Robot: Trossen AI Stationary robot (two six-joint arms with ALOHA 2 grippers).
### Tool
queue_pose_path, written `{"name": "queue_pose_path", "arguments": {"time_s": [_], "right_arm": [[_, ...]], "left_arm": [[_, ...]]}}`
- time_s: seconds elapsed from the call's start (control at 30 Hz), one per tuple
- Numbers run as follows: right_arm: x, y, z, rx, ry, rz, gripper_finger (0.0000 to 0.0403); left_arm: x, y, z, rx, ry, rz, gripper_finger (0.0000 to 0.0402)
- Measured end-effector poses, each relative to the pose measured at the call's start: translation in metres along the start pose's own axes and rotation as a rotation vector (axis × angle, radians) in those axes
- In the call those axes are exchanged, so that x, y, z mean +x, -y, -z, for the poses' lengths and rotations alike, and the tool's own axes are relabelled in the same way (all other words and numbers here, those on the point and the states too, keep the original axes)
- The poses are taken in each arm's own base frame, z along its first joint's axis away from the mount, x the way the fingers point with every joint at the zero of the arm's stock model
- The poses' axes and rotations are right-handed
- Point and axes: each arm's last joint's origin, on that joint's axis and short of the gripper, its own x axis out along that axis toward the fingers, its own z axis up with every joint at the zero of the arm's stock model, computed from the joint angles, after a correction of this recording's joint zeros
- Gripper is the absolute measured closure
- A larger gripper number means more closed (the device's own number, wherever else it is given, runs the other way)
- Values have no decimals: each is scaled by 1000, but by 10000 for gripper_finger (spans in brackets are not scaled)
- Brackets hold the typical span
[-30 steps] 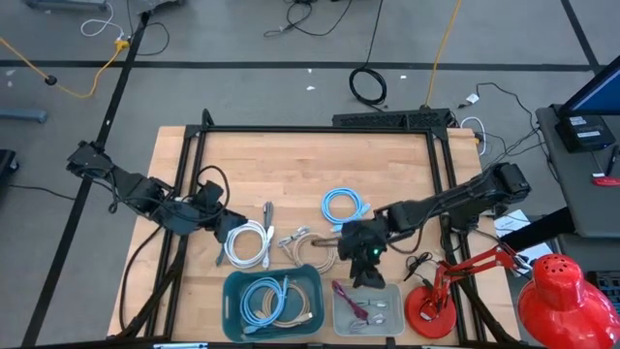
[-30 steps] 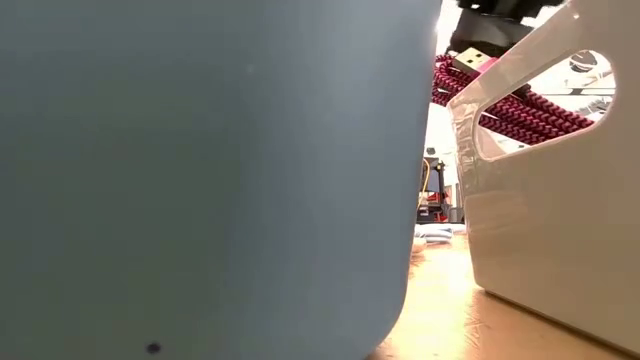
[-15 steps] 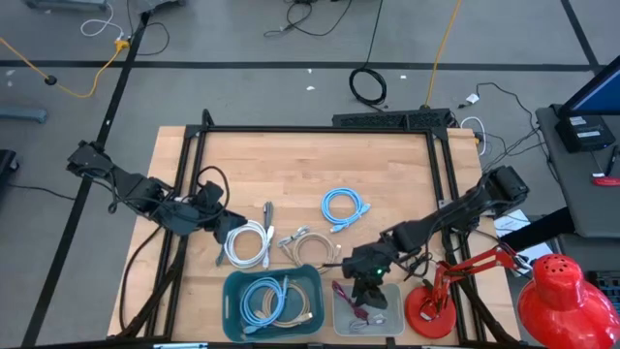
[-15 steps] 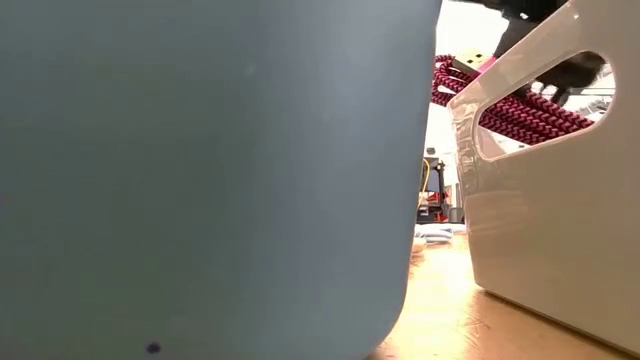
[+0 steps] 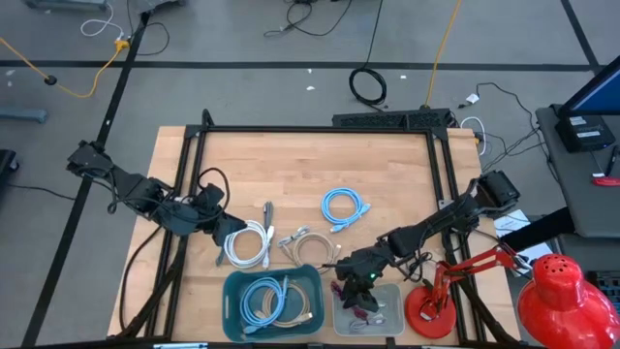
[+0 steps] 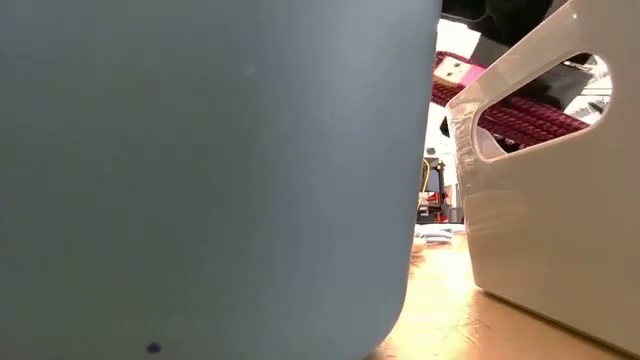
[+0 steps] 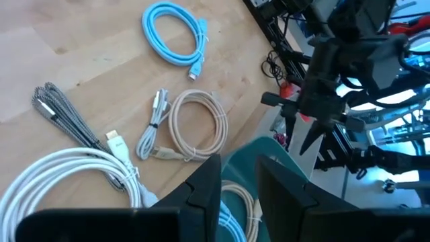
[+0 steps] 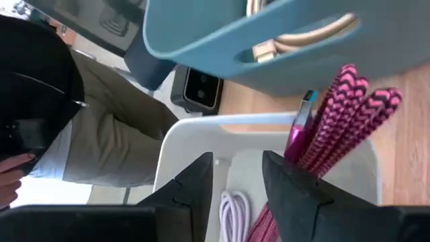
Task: Pick & Place USB Port
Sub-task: Put the large blue charger cable into the dark blue bin
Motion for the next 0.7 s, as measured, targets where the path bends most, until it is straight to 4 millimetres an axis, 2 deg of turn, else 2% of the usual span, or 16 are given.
{"name": "queue_pose_path", "arguments": {"time_s": [0.17, 0.4, 0.57, 0.7], "right_arm": [[8, 9, 1, 16, -4, -22, 294], [11, 13, 7, 64, -98, -63, 310], [8, 13, 14, 170, -235, -113, 312], [-2, 6, 15, 211, -299, -140, 312]], "left_arm": [[0, 0, 1, -6, -22, 5, 309], [0, 0, 1, -5, -24, 5, 309], [0, 0, 1, -1, -24, 5, 309], [0, 0, 1, 8, -24, 4, 309]]}}
